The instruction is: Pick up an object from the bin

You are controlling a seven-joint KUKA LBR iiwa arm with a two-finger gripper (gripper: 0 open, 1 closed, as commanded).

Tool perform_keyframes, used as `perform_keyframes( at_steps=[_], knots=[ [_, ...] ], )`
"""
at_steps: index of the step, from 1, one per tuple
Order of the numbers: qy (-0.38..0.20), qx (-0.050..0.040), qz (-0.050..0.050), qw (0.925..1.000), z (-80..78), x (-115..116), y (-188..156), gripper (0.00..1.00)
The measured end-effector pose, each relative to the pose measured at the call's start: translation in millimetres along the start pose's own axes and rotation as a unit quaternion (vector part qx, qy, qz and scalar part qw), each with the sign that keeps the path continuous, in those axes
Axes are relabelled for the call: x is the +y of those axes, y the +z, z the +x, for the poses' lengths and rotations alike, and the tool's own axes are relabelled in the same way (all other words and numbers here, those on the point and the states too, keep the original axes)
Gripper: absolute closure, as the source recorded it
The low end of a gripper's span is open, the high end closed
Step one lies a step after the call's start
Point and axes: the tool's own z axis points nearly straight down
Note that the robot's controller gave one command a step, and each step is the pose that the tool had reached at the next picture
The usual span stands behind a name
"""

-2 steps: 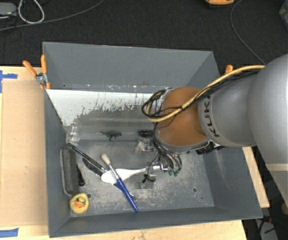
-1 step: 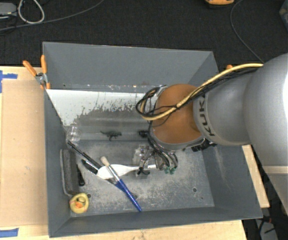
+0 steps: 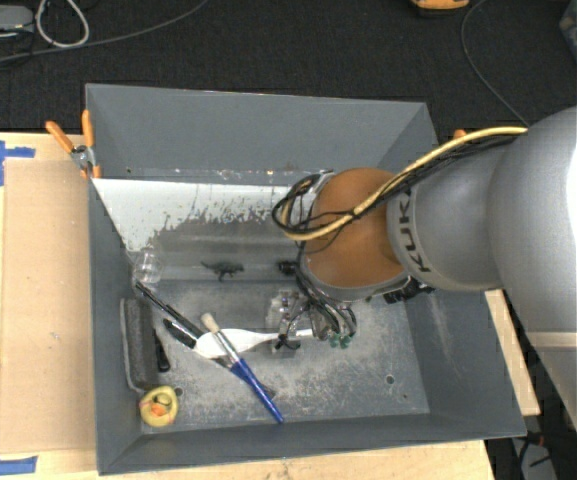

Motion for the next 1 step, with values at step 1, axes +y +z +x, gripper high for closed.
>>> perform_keyframes(
  at_steps=[1],
  knots=[
    [0.001, 0.0007, 0.000, 1.0000, 0.6, -0.2, -5.3, 1.00]
  ],
)
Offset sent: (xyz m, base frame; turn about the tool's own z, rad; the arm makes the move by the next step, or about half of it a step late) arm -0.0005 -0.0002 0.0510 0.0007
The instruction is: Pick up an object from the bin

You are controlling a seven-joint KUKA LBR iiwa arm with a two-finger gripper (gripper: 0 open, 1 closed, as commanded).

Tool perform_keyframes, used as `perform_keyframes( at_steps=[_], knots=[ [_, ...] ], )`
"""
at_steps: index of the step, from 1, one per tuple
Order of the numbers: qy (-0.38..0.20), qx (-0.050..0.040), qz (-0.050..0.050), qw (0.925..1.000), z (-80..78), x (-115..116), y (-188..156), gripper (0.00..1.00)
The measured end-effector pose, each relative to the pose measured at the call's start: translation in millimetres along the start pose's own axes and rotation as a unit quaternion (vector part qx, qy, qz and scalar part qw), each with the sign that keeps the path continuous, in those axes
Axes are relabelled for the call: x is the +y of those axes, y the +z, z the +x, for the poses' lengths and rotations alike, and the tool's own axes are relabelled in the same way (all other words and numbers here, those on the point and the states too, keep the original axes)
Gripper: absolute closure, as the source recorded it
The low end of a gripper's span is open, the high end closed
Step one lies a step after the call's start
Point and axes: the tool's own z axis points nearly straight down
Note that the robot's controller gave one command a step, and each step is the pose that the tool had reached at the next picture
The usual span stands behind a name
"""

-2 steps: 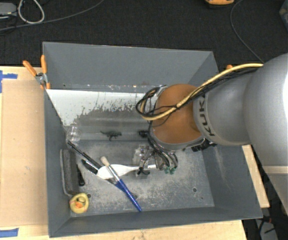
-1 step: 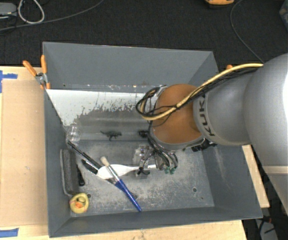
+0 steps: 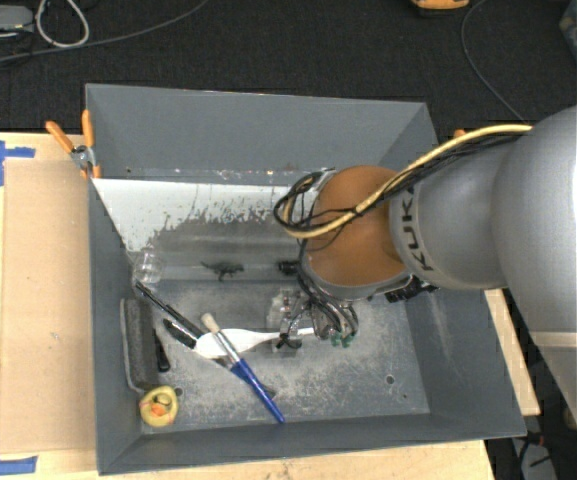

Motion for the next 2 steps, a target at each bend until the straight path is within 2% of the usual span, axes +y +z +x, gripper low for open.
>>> perform_keyframes(
  at_steps=[1, 2],
  knots=[
    [0.001, 0.0019, 0.000, 1.0000, 1.2, 0, -25, 1.00],
    [0.001, -0.0003, 0.000, 1.0000, 0.1, 0, -48, 1.00]
  ],
)
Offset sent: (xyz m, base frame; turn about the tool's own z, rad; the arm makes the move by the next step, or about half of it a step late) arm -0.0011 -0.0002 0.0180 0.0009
